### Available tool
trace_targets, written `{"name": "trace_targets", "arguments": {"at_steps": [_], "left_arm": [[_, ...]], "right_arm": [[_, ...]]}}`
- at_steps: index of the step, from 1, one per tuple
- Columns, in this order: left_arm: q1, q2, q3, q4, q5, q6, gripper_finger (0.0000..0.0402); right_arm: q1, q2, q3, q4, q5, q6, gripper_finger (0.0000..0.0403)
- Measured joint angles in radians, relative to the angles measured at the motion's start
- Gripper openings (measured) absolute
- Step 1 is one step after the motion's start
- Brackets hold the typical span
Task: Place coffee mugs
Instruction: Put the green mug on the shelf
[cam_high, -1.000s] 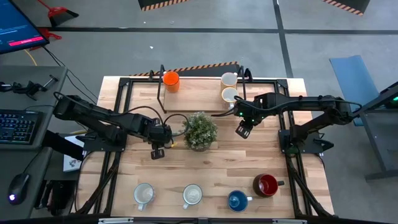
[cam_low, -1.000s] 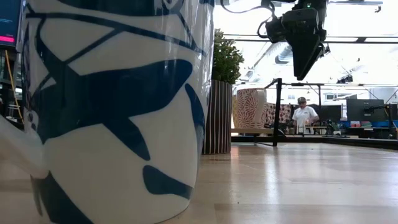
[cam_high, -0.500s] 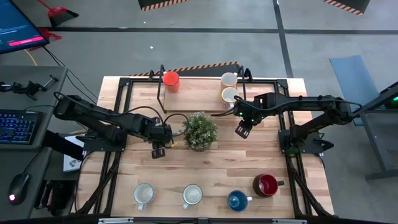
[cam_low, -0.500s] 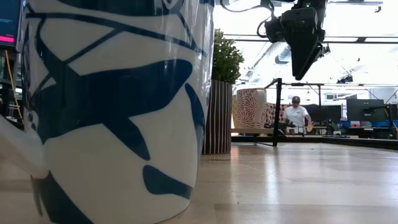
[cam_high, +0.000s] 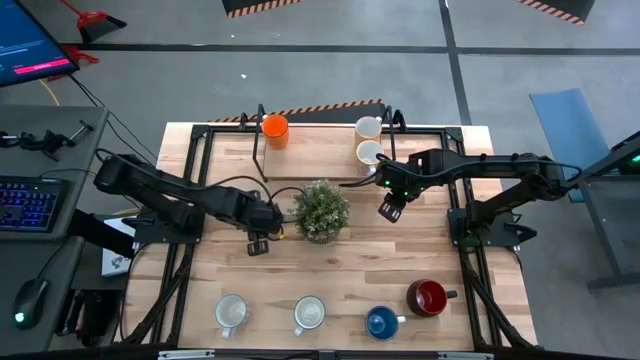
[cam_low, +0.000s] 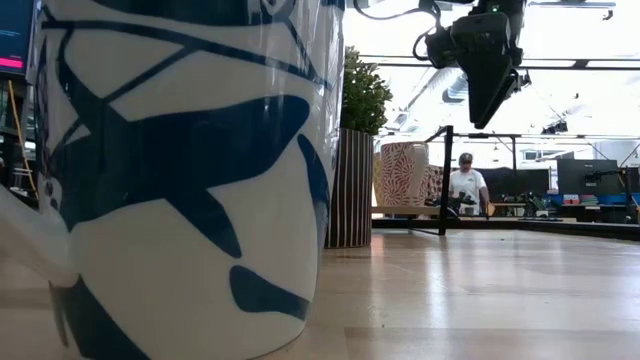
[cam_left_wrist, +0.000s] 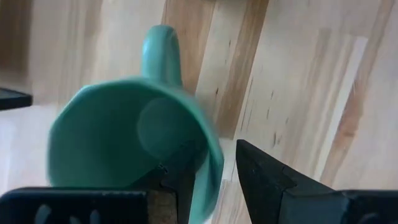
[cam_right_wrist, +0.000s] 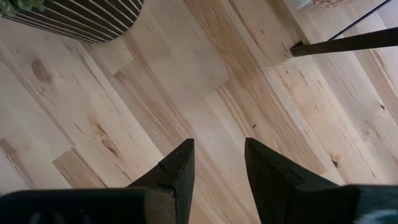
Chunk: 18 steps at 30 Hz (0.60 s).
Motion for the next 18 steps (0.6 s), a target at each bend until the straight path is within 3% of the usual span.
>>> {"name": "trace_targets", "arguments": {"at_steps": [11, 14, 18], "left_arm": [[0.001, 0.134, -0.001, 0.035, 0.0, 0.006, 0.0101], [0.001, 0.134, -0.001, 0.036, 0.0, 0.006, 0.008], [0.001, 0.109, -0.001, 0.021, 0.01, 0.006, 0.0021]], "right_arm": [[0.0, 0.0, 0.0, 0.001, 0.0, 0.0, 0.0119], [0.0, 0.0, 0.0, 0.0, 0.0, 0.0, 0.0119], [0.0, 0.0, 0.0, 0.0, 0.0, 0.0, 0.0119]]}}
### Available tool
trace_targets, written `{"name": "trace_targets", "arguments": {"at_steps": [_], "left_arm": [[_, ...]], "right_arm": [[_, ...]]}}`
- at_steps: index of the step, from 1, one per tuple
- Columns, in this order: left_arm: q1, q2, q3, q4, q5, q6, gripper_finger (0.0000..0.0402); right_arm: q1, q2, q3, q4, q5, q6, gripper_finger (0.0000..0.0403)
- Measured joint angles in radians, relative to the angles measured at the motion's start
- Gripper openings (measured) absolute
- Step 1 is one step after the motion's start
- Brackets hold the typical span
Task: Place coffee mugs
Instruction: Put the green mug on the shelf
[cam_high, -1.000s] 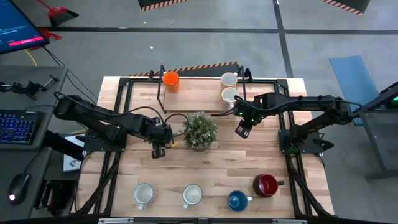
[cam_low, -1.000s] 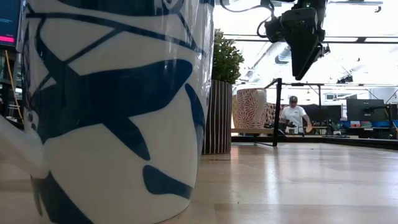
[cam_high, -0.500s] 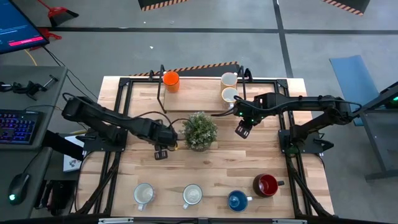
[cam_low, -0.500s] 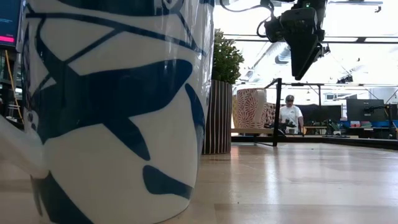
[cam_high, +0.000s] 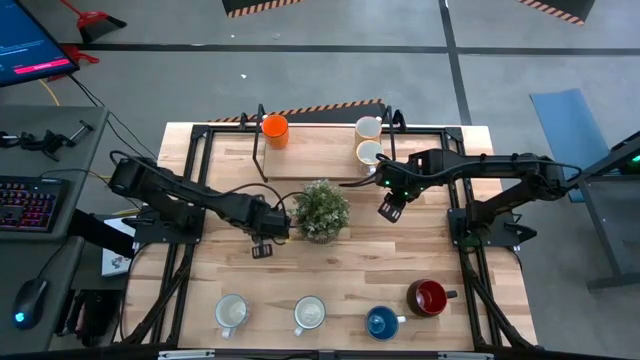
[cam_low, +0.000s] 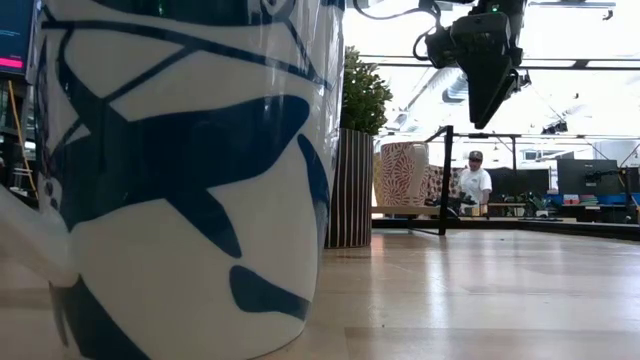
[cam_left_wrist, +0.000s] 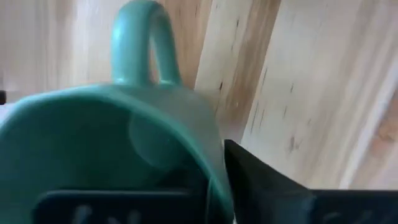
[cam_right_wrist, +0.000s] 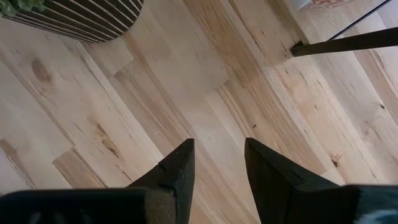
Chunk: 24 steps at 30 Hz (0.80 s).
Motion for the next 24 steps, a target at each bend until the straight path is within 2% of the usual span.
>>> {"name": "trace_targets", "arguments": {"at_steps": [4, 9, 15, 19, 24], "left_arm": [[0.0, -0.044, 0.006, -0.027, 0.046, -0.002, 0.0011], [0.0, -0.141, 0.052, -0.111, 0.044, -0.049, 0.0006], [0.033, -0.274, 0.192, -0.184, -0.069, -0.048, 0.0006], [0.107, -0.313, 0.307, -0.177, -0.174, 0.037, 0.0006], [0.248, -0.277, 0.425, -0.142, -0.179, 0.227, 0.0006]], "right_arm": [[0.0, 0.0, 0.0, 0.001, 0.001, 0.0, 0.0119], [0.0, 0.0, 0.0, 0.004, 0.01, 0.0, 0.0119], [0.0, 0.0, 0.0, 0.008, 0.026, 0.0, 0.0119], [0.0, 0.0, 0.0, 0.021, 0.026, 0.0, 0.0119], [0.0, 0.0, 0.0, 0.038, 0.026, 0.0, 0.0119]]}}
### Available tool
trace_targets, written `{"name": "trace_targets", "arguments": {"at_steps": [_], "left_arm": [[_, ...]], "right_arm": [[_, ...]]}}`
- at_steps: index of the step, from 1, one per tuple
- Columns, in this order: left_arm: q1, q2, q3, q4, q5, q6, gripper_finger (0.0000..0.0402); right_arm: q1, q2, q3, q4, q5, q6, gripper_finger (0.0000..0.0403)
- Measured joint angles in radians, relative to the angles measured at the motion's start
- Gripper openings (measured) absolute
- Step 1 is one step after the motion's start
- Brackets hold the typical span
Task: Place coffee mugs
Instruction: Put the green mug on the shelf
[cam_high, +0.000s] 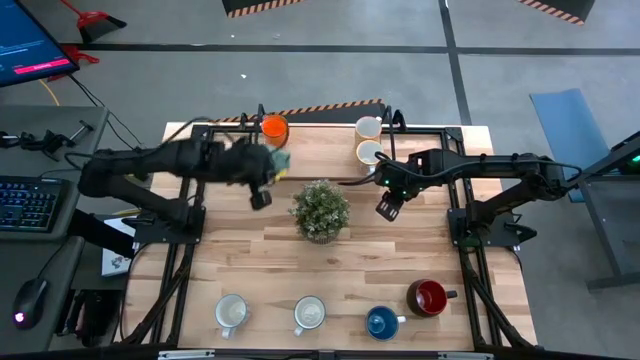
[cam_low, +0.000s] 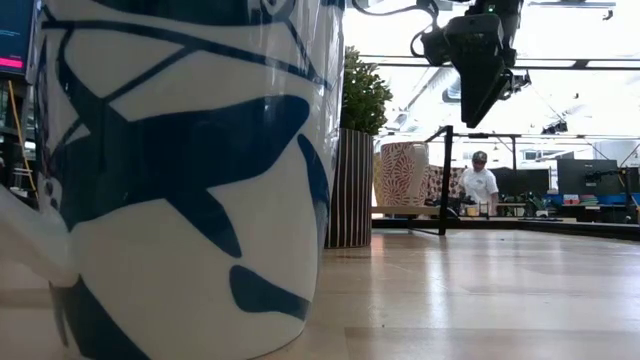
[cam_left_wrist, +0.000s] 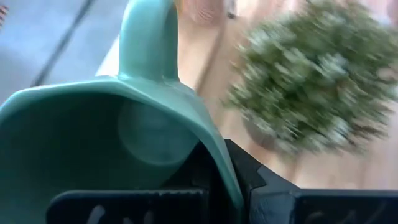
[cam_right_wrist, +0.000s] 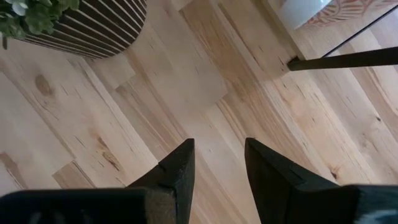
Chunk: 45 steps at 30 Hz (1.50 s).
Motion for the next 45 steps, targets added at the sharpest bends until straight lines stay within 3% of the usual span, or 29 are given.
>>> {"name": "trace_targets", "arguments": {"at_steps": [3, 10, 19, 24, 29, 35, 45], "left_arm": [[0.097, 0.062, 0.037, 0.036, 0.044, 0.111, 0.0006], [0.303, 0.247, 0.109, 0.158, 0.257, 0.275, 0.0006], [0.414, 0.493, 0.249, 0.144, 0.311, 0.353, 0.0006], [0.424, 0.598, 0.351, 0.031, 0.312, 0.359, 0.0006], [0.402, 0.617, 0.366, -0.066, 0.311, 0.357, 0.0006], [0.37, 0.615, 0.36, -0.215, 0.303, 0.332, 0.0006], [0.298, 0.612, 0.258, -0.2, 0.242, 0.278, 0.0006]], "right_arm": [[0.0, 0.0, 0.0, 0.006, -0.004, 0.0, 0.0119], [0.0, 0.0, 0.0, 0.007, -0.005, 0.0, 0.0119], [0.0, 0.0, 0.0, 0.006, -0.022, 0.0, 0.0119], [0.0, 0.0, 0.0, 0.001, -0.024, 0.0, 0.0119], [0.0, 0.0, 0.0, -0.001, -0.024, 0.0, 0.0119], [0.0, 0.0, 0.0, -0.001, -0.023, 0.0, 0.0119], [0.0, 0.0, 0.0, -0.001, -0.023, 0.004, 0.0119]]}}
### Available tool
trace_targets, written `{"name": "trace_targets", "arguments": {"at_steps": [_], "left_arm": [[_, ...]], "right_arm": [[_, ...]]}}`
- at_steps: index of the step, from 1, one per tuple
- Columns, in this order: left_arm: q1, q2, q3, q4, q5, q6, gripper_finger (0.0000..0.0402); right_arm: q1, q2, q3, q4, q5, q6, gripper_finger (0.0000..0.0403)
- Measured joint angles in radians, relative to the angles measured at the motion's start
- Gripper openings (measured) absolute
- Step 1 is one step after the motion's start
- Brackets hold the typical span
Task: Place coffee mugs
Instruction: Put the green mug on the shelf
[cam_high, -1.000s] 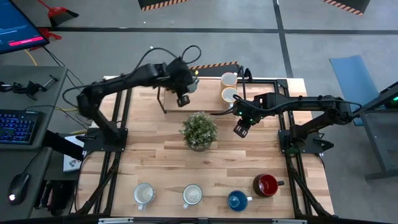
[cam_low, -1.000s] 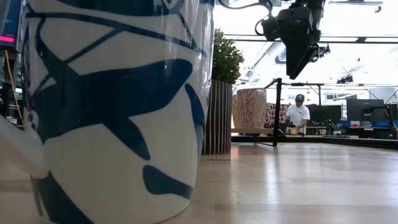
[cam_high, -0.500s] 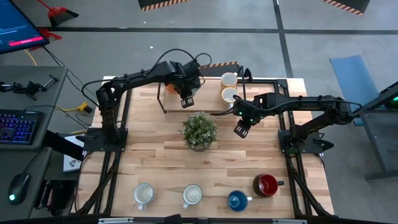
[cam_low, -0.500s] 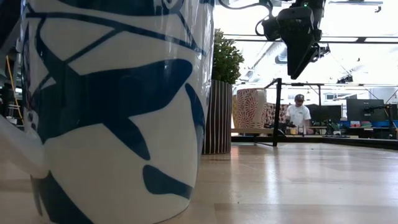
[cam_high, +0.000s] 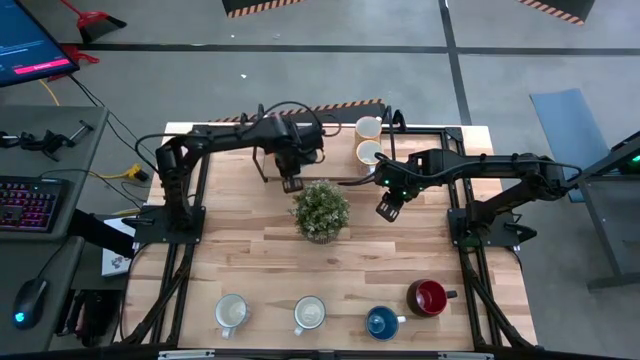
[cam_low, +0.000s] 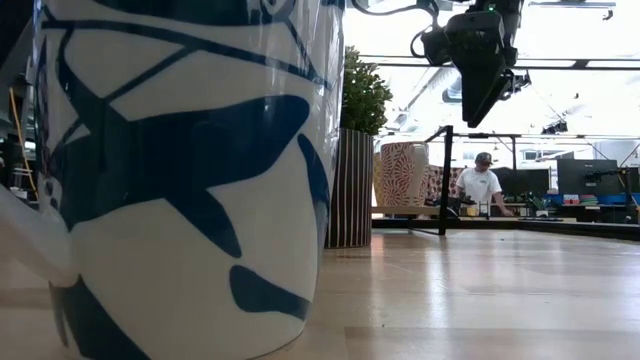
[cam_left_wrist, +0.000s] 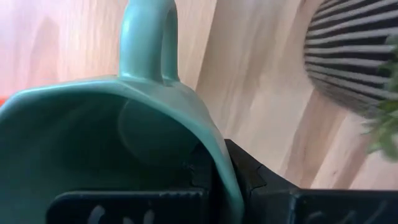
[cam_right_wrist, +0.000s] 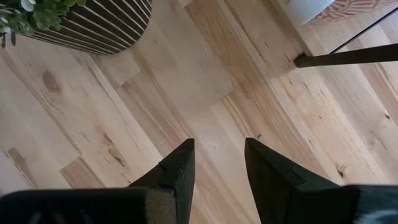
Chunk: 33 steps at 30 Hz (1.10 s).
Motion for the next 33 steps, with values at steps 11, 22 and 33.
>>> {"name": "trace_targets", "arguments": {"at_steps": [11, 22, 33], "left_arm": [[-0.005, -0.001, -0.076, 0.011, -0.06, -0.043, 0.0006], [0.007, -0.011, -0.078, 0.047, -0.098, -0.034, 0.002], [0.034, -0.011, -0.078, 0.045, -0.105, -0.034, 0.0057]], "right_arm": [[0.0, 0.0, 0.0, 0.0, -0.004, 0.004, 0.0119], [0.0, 0.0, 0.0, 0.0, -0.006, 0.008, 0.0119], [0.025, 0.0, 0.0, 0.0, -0.013, 0.031, 0.0119]]}}
